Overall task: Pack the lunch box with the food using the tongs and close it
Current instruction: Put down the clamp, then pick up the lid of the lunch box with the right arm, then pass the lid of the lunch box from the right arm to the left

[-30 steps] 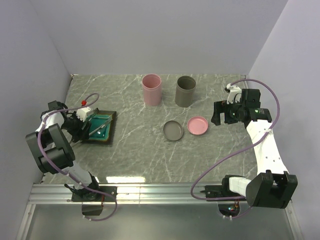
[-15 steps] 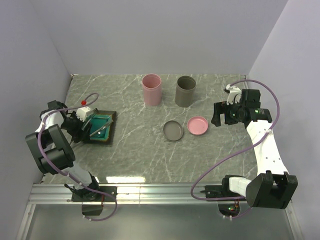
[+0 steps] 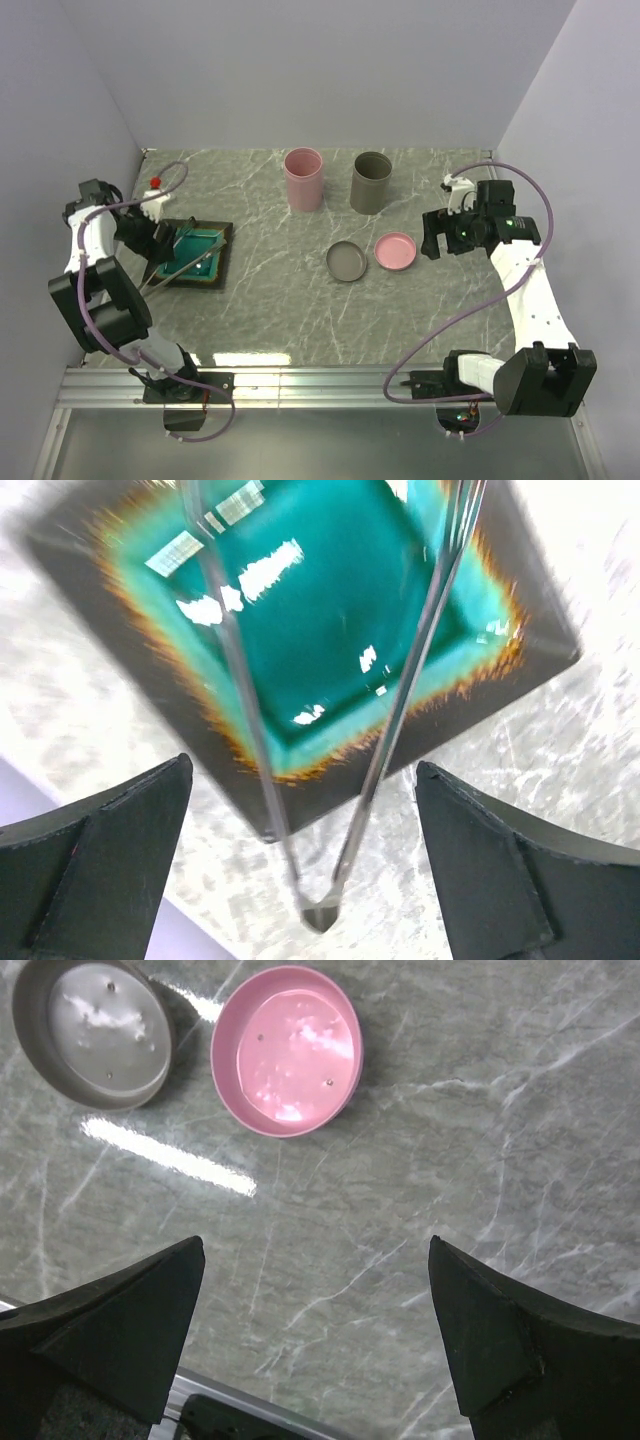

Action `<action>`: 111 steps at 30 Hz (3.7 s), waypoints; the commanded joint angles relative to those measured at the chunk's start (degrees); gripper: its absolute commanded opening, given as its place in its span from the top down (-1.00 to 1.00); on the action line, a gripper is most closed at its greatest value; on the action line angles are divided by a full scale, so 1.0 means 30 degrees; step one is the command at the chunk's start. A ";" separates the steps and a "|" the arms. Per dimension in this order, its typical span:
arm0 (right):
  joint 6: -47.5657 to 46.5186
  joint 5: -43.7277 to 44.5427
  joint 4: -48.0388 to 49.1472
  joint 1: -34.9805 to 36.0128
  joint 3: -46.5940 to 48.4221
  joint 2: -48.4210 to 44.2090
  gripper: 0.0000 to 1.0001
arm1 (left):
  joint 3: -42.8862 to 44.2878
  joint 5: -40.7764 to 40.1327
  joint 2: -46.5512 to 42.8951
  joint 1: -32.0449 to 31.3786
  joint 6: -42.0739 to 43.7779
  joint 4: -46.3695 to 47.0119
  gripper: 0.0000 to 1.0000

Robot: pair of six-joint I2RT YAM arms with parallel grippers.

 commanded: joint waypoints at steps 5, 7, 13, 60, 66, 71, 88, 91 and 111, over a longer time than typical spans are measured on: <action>-0.0978 0.4005 -0.0002 0.3945 -0.0075 -0.0200 -0.99 | 0.4662 0.3727 -0.2419 -0.0336 -0.2879 -0.1828 -0.99; -0.0977 0.4855 0.0116 0.4360 0.0012 0.0237 -1.00 | 0.5134 0.4749 -0.3034 -0.0512 -0.4109 -0.1595 -0.99; -0.5034 0.6728 0.1285 0.7841 -0.2147 0.0153 -0.99 | 0.5429 0.5870 -0.4588 -0.2555 -0.6075 -0.1096 -0.99; -1.7121 0.2142 0.3927 0.7381 -0.1951 0.8240 1.00 | 0.3027 0.4081 -0.7928 -0.7925 -1.6265 0.3034 -0.99; -1.4779 -0.2662 0.1379 0.5570 0.0887 0.6424 1.00 | 0.2442 0.4256 -0.8777 -0.7925 -1.9053 0.5318 -0.99; -1.1274 -0.8493 0.0553 0.4568 0.3436 0.4845 1.00 | 0.1070 0.5336 -0.9246 -0.7895 -2.2508 0.8152 -0.99; 2.2897 -1.1322 2.9881 0.4713 0.1506 0.1734 1.00 | -0.5264 0.6135 -1.0479 -0.8129 -4.1935 2.4948 -0.91; 2.1064 -0.9475 2.8393 0.5122 0.1828 0.0771 1.00 | -0.4738 0.5607 -1.0186 -0.8305 -4.2578 2.5299 -0.86; 2.3456 -0.3169 2.7509 0.8551 0.1214 0.0152 1.00 | 0.1531 0.3175 -0.3421 -1.6360 -4.3724 2.9989 -0.70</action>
